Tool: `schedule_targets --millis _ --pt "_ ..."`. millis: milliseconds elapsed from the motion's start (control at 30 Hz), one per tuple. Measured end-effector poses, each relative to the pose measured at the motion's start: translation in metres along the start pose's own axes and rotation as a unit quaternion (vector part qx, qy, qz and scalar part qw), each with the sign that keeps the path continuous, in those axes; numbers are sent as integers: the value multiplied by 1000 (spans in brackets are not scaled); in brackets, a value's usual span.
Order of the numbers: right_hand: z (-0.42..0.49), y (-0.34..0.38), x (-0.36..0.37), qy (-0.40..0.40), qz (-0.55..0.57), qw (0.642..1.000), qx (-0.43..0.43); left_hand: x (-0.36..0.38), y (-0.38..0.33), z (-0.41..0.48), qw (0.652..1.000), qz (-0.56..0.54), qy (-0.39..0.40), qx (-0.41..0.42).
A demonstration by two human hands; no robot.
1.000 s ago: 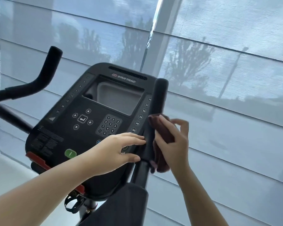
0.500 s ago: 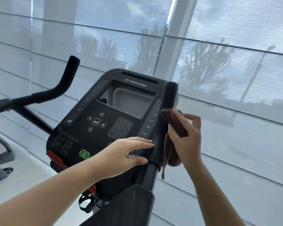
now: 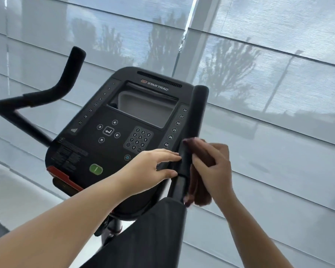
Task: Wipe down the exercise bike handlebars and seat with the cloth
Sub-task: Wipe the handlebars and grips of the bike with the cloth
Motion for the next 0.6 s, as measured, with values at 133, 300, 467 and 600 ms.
schedule_targets --millis 133,300,467,600 --pt "-30 -2 -6 97 -31 995 5 -3 3 0 1000 -30 -1 -2" --pt "18 61 -27 54 -207 966 -142 -6 6 0 999 -41 -11 3" --pt "82 105 -15 -39 -334 925 -175 -7 9 1 998 -57 -13 7" --pt "71 86 -3 -17 -345 931 -120 -7 12 2 999 -44 -6 7"
Point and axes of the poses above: each hand's wrist, its own z-axis towards the middle knuckle, its own x-axis out of the palm, y = z × x, the point moved 10 cm from there along z, towards the middle knuckle, and after that the axes turned 15 degrees about -z, right-handed, at the moved point
